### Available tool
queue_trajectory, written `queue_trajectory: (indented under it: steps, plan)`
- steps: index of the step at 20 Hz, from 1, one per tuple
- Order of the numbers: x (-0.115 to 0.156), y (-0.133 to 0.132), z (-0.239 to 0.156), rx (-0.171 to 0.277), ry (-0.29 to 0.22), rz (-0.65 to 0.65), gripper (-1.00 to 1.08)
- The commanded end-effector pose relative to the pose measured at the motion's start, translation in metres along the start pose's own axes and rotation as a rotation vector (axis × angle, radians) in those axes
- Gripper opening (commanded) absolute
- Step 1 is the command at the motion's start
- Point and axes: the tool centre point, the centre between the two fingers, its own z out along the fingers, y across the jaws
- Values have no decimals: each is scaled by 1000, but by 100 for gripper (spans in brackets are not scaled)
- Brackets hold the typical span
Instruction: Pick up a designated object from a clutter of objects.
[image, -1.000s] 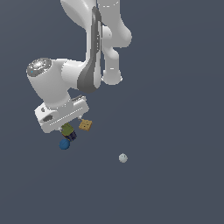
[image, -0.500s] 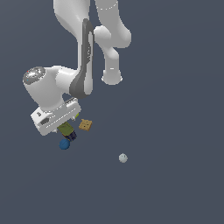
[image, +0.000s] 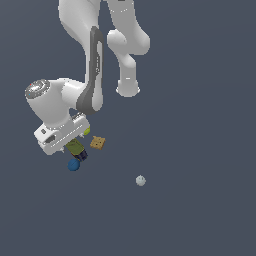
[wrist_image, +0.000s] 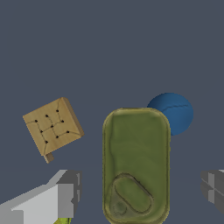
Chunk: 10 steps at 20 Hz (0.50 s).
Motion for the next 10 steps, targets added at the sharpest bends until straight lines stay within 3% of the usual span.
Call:
queue_trajectory:
  steps: [1,10]
  plan:
    - [0,0,0,0,0,0,100]
    - [-1,-1,30,0,0,-2,100]
